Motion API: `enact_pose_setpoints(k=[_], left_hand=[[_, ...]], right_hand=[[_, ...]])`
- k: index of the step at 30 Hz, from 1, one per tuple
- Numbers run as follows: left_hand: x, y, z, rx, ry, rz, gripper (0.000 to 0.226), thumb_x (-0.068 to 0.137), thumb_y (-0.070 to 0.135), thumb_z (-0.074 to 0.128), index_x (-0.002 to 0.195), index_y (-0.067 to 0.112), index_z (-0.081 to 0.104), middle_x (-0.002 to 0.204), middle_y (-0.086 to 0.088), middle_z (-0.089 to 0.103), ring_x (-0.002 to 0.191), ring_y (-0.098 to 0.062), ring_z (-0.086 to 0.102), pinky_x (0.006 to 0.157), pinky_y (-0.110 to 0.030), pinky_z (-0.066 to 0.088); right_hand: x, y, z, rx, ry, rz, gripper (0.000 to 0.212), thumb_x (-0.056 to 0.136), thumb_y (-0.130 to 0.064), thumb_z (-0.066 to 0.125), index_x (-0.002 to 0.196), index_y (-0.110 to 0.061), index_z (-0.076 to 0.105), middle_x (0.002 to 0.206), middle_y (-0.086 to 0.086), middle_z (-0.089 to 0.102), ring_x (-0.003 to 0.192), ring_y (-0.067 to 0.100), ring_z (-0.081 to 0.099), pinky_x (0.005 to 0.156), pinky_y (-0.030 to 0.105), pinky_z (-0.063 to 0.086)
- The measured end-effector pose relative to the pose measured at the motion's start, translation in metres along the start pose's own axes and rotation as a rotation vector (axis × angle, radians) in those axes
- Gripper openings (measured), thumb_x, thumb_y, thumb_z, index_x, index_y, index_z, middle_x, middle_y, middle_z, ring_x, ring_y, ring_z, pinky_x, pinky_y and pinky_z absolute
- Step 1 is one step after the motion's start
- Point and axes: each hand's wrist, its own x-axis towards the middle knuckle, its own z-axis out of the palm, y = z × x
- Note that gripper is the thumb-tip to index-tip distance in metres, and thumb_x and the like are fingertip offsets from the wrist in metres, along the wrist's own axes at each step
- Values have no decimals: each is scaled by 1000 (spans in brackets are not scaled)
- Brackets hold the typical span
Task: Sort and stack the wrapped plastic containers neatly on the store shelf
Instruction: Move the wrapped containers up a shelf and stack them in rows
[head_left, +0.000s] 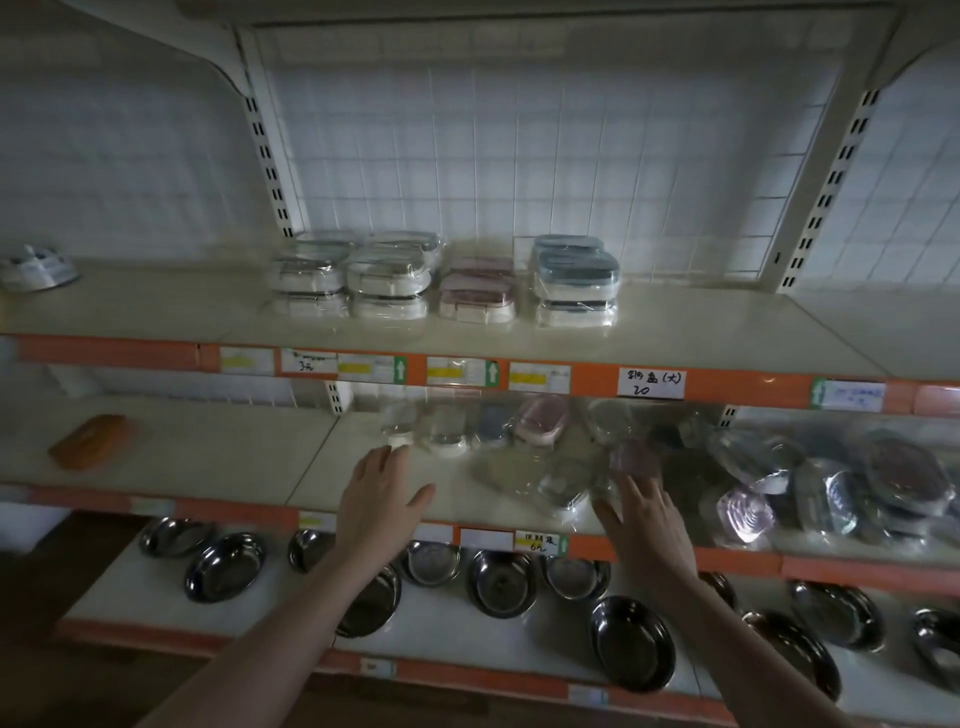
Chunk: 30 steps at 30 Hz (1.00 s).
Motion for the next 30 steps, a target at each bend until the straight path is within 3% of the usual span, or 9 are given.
enact_pose_setpoints(k=[12, 17, 30], left_hand=[[56, -74, 19, 109, -147, -147, 65, 95, 45, 46, 147, 13, 24, 152, -7, 25, 141, -23, 20, 112, -34, 25], [88, -98, 58, 88, -166, -182, 64, 94, 43, 48, 146, 14, 26, 152, -8, 27, 140, -24, 23, 112, -35, 25], [168, -180, 183, 42, -186, -86, 65, 94, 39, 51, 148, 17, 23, 156, -7, 20, 143, -21, 18, 114, -34, 23]], right_hand=[[77, -55, 98, 38, -187, -64, 48, 96, -41, 43, 140, -22, 37, 134, 6, 43, 124, 24, 41, 100, 32, 34], [111, -65, 145, 19, -256, -89, 49, 96, -42, 41, 140, -21, 36, 135, 6, 42, 127, 23, 38, 103, 32, 33], [167, -78, 281, 10, -163, -53, 52, 95, -39, 45, 141, -17, 34, 136, 7, 41, 125, 24, 38, 101, 32, 33]])
